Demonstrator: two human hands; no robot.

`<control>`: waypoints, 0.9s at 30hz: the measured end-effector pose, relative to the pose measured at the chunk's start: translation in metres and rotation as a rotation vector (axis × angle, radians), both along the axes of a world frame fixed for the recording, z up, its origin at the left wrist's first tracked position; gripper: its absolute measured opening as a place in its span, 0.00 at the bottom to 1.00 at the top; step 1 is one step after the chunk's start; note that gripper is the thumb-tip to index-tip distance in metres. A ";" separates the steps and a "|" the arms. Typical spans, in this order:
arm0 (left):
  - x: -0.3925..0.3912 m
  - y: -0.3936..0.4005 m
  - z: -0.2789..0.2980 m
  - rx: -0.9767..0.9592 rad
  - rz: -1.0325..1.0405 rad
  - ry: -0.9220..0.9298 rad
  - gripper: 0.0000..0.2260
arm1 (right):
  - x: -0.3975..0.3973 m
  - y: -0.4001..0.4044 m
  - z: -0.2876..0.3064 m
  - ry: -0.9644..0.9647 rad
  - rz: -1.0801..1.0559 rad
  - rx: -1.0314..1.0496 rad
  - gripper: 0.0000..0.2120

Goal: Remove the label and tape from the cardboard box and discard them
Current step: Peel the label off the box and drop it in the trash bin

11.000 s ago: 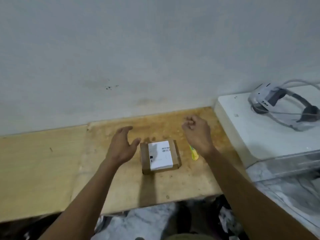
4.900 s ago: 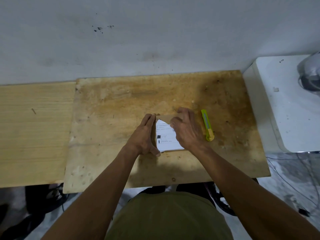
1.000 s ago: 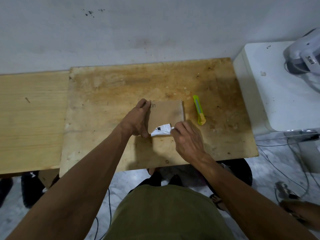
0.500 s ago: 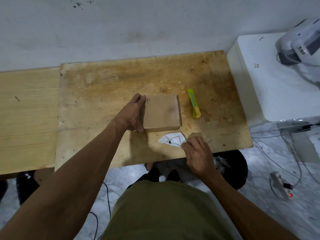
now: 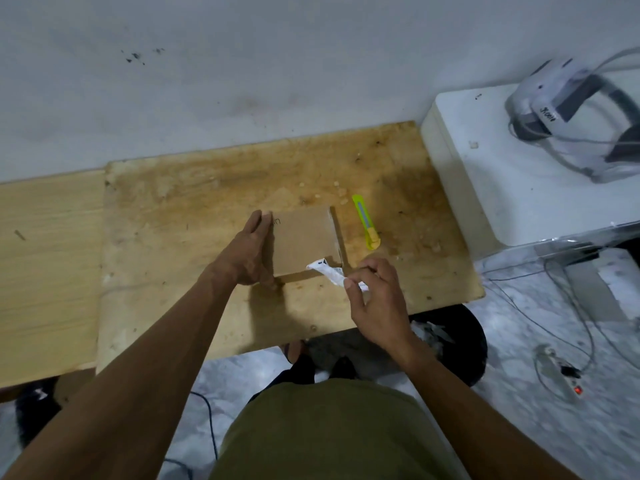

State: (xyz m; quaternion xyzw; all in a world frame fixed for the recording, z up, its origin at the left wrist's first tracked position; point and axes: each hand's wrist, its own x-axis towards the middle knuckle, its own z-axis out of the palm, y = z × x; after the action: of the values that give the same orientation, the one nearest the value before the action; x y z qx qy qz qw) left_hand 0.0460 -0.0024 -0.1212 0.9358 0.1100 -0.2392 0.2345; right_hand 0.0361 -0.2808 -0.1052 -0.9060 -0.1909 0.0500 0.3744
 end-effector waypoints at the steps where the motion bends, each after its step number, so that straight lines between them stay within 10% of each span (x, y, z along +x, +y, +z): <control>1: -0.002 0.000 0.001 0.003 0.006 0.008 0.70 | 0.004 0.001 0.005 0.025 -0.024 0.037 0.03; 8: -0.002 -0.023 0.044 -0.019 0.008 -0.062 0.62 | 0.027 0.001 0.036 0.157 -0.135 0.132 0.05; 12: 0.003 -0.056 0.085 -0.189 0.044 -0.446 0.37 | 0.035 -0.014 0.052 0.131 -0.159 0.107 0.06; 16: 0.012 -0.109 0.115 -0.194 -0.362 -0.708 0.16 | 0.036 -0.044 0.061 0.023 -0.125 0.015 0.06; 23: 0.022 -0.186 0.106 -0.108 -0.562 -0.694 0.12 | 0.023 -0.106 0.084 -0.300 -0.102 -0.129 0.06; 27: 0.025 -0.221 0.118 -0.187 -0.551 -0.650 0.10 | 0.015 -0.136 0.090 -0.100 -0.167 -0.109 0.09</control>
State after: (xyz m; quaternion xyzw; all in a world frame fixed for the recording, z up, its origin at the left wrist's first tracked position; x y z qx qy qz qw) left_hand 0.0714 -0.2231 -0.0037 0.9317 -0.2453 0.0054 0.2680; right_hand 0.0509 -0.4169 -0.0152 -0.9391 -0.1299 -0.0163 0.3176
